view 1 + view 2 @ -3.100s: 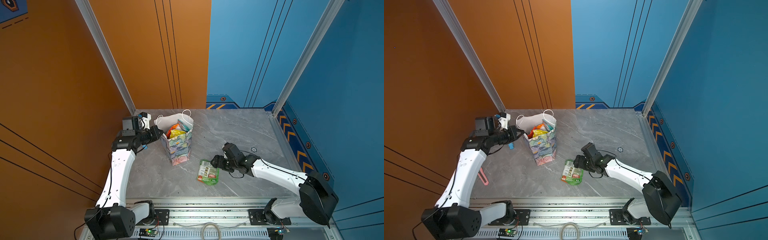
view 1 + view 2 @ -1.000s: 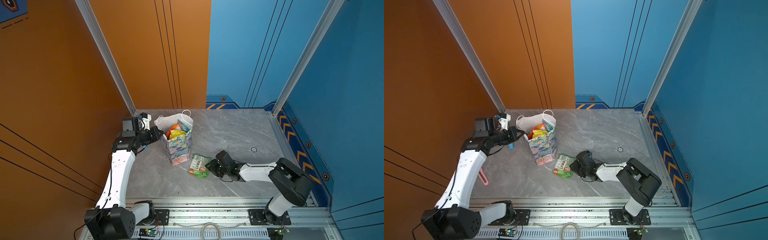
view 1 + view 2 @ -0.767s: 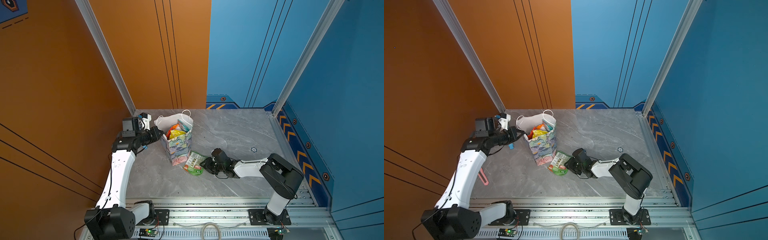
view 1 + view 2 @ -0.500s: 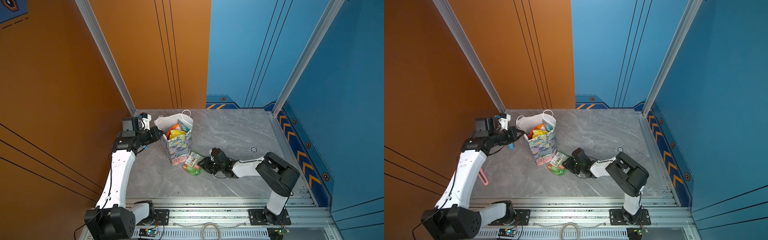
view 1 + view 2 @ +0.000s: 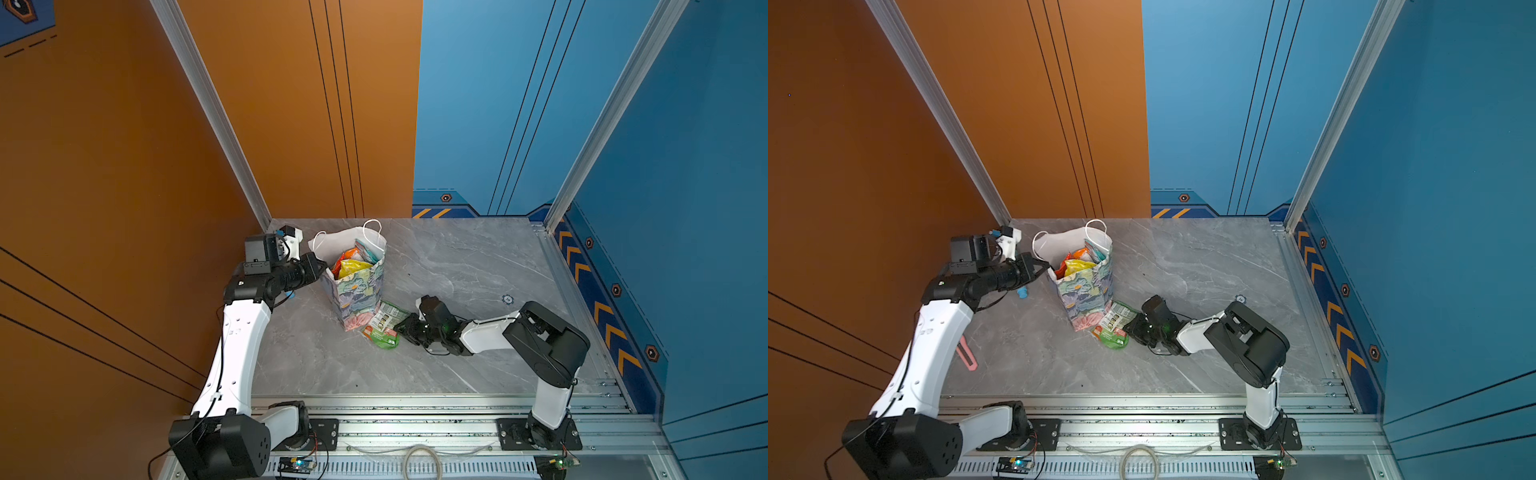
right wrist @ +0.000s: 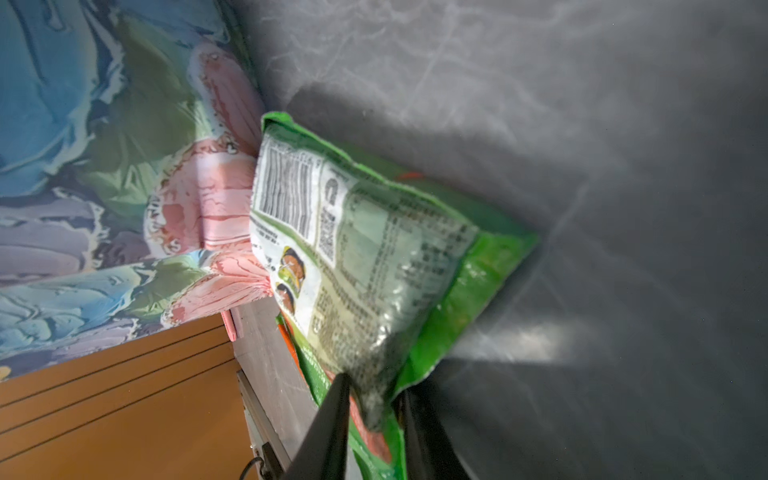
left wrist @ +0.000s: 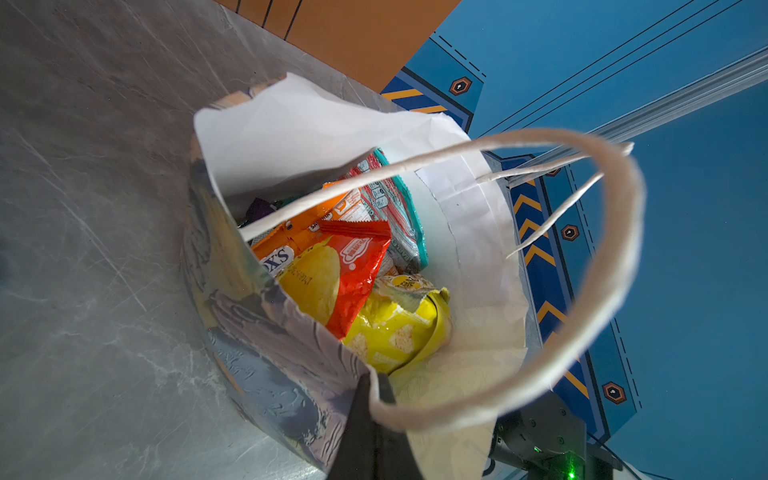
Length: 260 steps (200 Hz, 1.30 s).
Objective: Place the snacks into the paper bag
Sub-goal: 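Lower the right gripper onto the green pack and close on it, then lift the green pack and carry it over the paper bag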
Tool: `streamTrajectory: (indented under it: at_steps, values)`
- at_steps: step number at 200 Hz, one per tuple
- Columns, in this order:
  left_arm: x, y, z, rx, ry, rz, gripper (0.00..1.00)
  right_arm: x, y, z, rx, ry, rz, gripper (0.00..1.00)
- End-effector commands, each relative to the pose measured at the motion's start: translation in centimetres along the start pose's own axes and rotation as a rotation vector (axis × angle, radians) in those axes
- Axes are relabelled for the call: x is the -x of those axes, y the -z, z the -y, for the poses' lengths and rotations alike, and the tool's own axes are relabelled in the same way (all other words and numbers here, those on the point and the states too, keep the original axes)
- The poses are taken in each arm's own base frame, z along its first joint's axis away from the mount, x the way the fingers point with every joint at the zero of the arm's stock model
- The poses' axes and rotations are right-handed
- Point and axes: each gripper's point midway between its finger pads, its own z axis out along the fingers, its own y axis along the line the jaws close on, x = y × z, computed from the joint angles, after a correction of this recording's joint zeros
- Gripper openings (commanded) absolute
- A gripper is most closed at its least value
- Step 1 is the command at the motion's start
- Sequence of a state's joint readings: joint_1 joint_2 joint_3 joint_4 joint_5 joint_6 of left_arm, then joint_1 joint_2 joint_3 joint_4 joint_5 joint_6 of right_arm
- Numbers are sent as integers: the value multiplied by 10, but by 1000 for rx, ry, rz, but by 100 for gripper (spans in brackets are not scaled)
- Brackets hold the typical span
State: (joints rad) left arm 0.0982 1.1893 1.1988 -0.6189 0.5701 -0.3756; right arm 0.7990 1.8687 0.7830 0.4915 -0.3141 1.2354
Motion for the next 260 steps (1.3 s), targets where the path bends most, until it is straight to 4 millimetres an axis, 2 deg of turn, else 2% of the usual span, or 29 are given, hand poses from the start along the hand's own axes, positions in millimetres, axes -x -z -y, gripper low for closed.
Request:
streamTrajectory:
  at_steps: [1, 39, 75, 104, 129, 170, 205, 260]
  values:
    - [-2, 4, 5, -29, -4, 4, 0, 4, -7, 11, -47, -21, 12, 16]
    - [-2, 4, 5, -30, -5, 3, 0, 7, -9, 7, -42, -21, 15, 0]
    - [-3, 4, 4, -26, -4, 2, 0, 9, 0, 3, -57, 15, 27, 0]
    - [-2, 4, 4, -25, -4, 3, 0, 15, 18, -6, -88, 82, 53, 0]
    - [-2, 4, 3, -25, -3, 3, 0, 24, 40, -18, -133, 164, 89, 0]
    - [-2, 4, 3, -24, -2, 4, 0, 44, 83, -50, -183, 311, 173, 0]
    - [-3, 2, 2, -23, -1, -1, 0, 59, 111, -71, -199, 384, 220, 0]
    - [-3, 1, 1, -23, 2, -5, 0, 93, 174, -128, -158, 509, 360, 0]
